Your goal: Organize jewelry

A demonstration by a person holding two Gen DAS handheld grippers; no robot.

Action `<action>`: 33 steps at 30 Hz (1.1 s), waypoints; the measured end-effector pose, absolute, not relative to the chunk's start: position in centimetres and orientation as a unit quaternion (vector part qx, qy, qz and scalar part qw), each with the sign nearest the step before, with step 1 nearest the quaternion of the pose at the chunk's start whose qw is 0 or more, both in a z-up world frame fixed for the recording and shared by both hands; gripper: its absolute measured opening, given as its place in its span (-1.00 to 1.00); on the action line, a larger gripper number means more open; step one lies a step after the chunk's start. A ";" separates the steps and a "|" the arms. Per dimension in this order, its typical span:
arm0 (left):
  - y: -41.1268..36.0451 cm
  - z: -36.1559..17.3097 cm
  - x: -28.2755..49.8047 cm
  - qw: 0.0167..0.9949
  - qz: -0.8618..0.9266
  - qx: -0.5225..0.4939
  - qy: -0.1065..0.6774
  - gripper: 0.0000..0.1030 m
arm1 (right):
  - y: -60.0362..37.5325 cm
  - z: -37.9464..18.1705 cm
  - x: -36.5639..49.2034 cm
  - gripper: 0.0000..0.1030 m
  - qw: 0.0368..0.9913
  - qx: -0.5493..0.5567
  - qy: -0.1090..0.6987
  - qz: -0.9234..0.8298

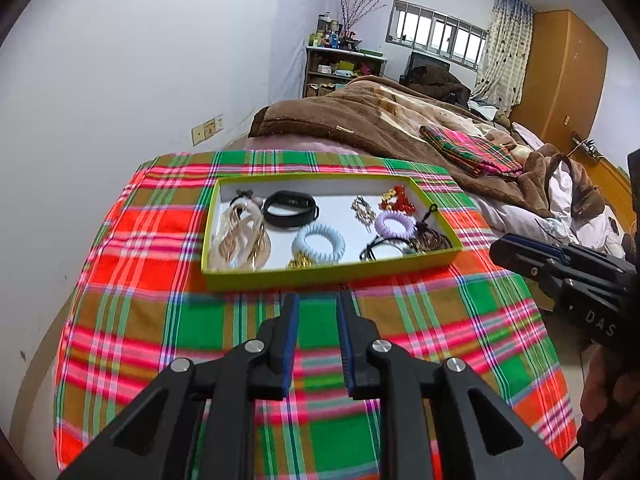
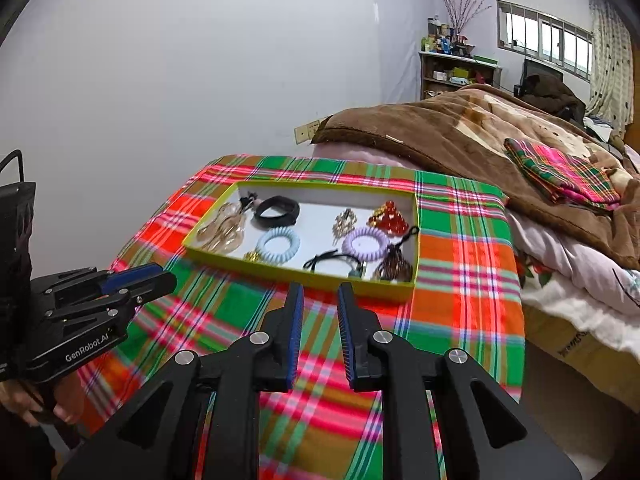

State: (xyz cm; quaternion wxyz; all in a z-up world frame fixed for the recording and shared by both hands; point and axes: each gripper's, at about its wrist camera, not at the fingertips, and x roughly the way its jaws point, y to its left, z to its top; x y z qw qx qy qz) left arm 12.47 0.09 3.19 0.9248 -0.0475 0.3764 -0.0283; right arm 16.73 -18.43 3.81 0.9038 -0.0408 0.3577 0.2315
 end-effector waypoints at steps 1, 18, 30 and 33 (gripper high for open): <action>0.1 3.2 12.0 0.925 -0.027 -0.049 0.376 -0.61 | -18.5 3.8 16.3 -0.65 0.904 -0.042 0.358 0.231; 0.3 2.7 6.3 0.927 -0.002 -0.056 0.371 -0.60 | -19.1 2.4 10.5 -0.50 0.903 -0.048 0.367 0.219; -0.2 1.4 6.2 0.923 0.000 -0.048 0.383 -0.60 | -19.0 1.1 10.5 -0.50 0.899 -0.055 0.380 0.213; -0.2 1.2 6.4 0.921 0.001 -0.048 0.386 -0.60 | -19.0 1.0 10.6 -0.50 0.898 -0.057 0.380 0.213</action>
